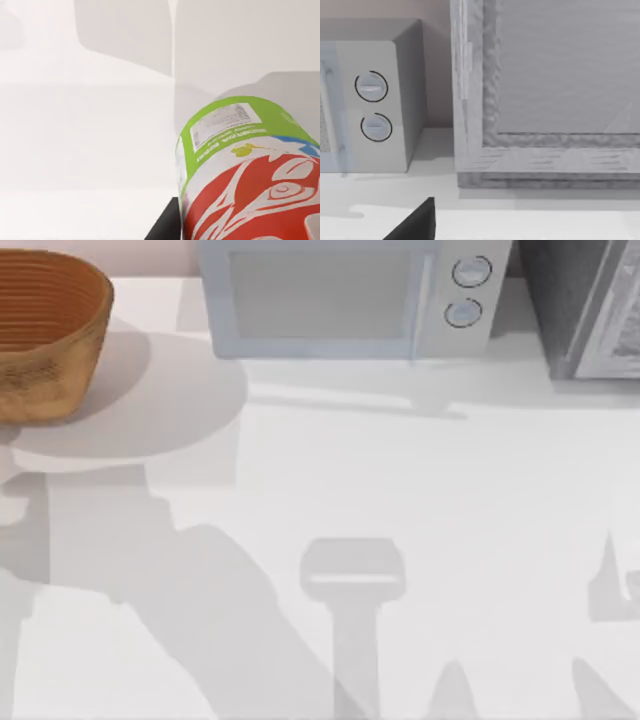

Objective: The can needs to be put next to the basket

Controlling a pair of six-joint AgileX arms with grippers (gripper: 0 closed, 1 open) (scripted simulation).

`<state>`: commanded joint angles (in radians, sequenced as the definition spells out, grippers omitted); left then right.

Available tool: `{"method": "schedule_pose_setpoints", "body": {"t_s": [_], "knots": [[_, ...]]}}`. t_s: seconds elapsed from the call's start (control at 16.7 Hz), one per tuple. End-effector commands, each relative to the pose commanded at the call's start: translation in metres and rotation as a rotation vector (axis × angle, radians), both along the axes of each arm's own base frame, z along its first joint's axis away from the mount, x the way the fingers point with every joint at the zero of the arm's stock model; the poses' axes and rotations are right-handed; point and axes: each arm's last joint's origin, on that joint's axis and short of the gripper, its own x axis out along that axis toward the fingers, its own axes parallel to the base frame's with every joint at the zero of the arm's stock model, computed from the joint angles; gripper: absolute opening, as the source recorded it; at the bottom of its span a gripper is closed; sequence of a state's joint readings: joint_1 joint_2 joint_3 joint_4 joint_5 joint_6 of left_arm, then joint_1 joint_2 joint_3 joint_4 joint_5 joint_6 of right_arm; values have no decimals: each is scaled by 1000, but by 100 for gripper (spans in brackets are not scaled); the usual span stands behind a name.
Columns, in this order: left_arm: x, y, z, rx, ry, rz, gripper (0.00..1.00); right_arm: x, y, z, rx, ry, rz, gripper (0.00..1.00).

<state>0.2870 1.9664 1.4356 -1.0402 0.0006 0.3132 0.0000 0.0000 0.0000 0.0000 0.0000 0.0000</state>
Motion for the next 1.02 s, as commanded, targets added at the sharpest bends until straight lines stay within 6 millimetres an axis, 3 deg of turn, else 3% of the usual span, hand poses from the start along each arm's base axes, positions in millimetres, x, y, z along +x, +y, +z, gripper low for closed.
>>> {"method": "schedule_pose_setpoints", "body": {"t_s": [0.78,1.02], "knots": [[0,0,0,0,0,0,98,0,0,0,0,0,0,100],[0,0,0,0,0,0,100,0,0,0,0,0,0,100]]}}
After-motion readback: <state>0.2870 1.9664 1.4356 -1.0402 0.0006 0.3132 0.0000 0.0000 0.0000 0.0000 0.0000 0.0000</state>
